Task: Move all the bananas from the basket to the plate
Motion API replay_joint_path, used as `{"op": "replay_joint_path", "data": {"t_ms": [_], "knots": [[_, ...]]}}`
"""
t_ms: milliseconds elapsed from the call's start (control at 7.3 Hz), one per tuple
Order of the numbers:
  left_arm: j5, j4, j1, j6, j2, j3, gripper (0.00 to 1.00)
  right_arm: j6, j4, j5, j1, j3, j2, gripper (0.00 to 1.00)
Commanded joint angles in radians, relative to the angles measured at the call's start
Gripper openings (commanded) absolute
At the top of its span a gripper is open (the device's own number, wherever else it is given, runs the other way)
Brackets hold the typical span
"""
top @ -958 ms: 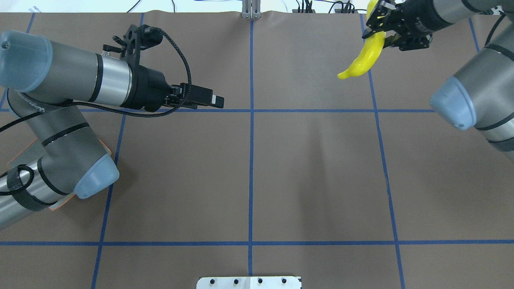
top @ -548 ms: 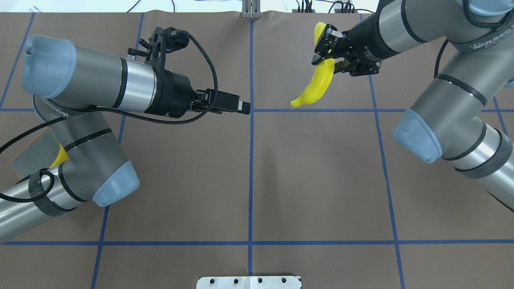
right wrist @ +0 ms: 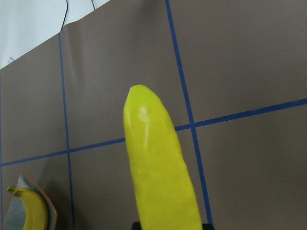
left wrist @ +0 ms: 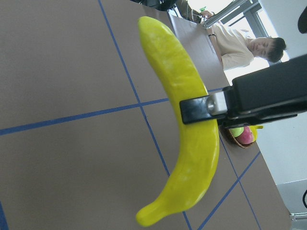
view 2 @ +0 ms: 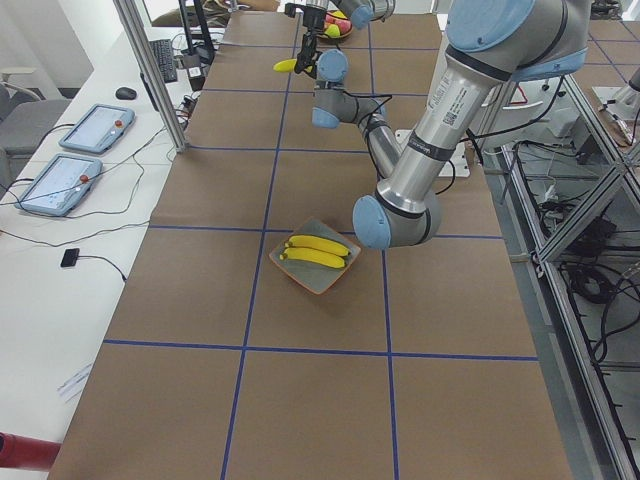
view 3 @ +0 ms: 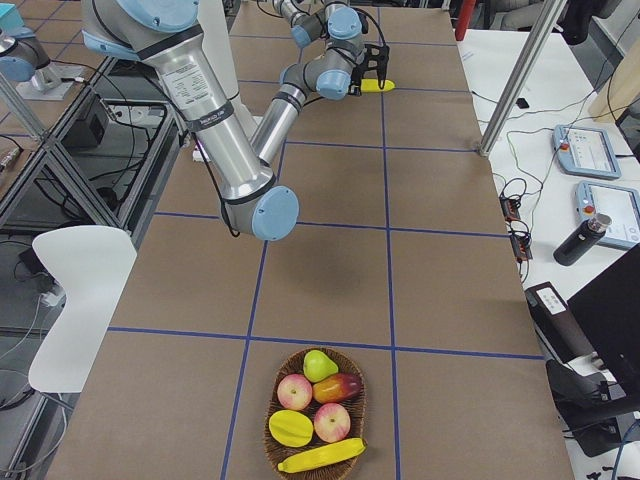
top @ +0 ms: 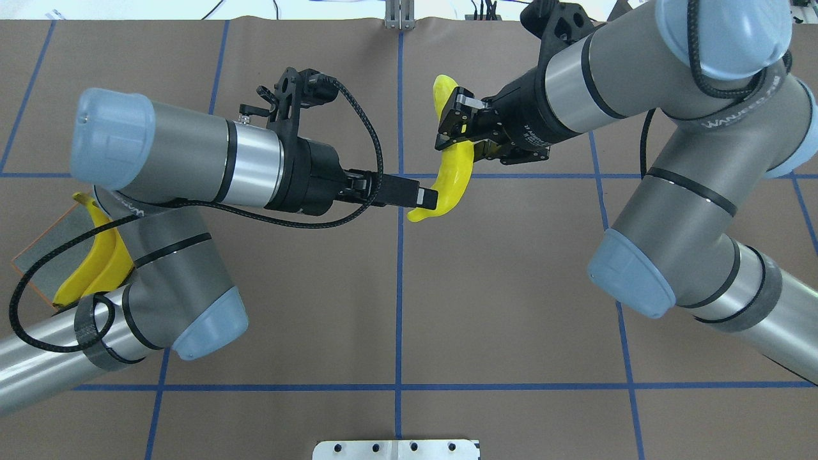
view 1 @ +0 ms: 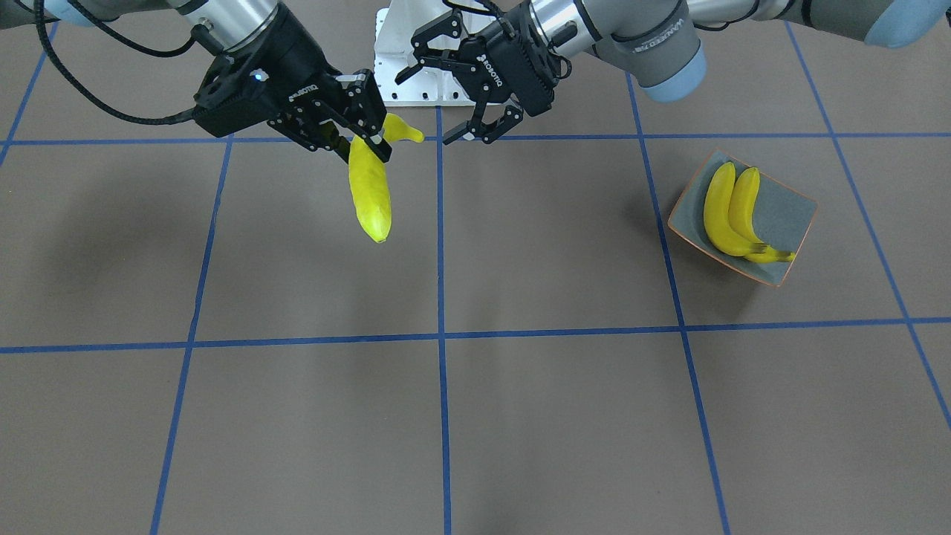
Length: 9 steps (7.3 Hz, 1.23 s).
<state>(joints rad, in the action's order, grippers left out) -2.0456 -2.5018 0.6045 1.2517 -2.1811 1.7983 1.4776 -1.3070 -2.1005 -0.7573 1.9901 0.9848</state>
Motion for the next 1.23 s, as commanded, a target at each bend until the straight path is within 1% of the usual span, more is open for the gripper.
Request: {"op": "replay_joint_path", "data": {"t_ms": [0, 274, 411, 548, 822, 958, 1095], "knots": [[0.016, -0.011, -0.023, 0.000, -0.002, 0.001, 1.00, 0.000, 0.000, 0.007, 0.022, 0.016, -0.009, 0.00], [0.016, -0.012, -0.025, 0.000, -0.002, 0.003, 1.00, 0.000, 0.000, 0.008, 0.038, 0.032, -0.009, 0.00], [0.018, -0.034, -0.028, 0.000, -0.002, 0.000, 0.99, 0.001, 0.000, 0.010, 0.042, 0.033, -0.009, 0.00], [0.018, -0.037, -0.032, 0.000, -0.002, 0.001, 0.93, 0.000, 0.000, 0.020, 0.050, 0.033, -0.011, 0.00], [0.018, -0.038, -0.042, 0.000, -0.002, 0.003, 0.60, 0.000, 0.000, 0.039, 0.065, 0.035, -0.012, 0.00], [0.018, -0.038, -0.049, 0.000, -0.002, 0.003, 0.48, 0.000, 0.000, 0.039, 0.067, 0.035, -0.018, 0.00], [0.018, -0.038, -0.054, 0.000, -0.002, 0.003, 0.33, 0.000, 0.002, 0.037, 0.067, 0.038, -0.018, 0.00]]}}
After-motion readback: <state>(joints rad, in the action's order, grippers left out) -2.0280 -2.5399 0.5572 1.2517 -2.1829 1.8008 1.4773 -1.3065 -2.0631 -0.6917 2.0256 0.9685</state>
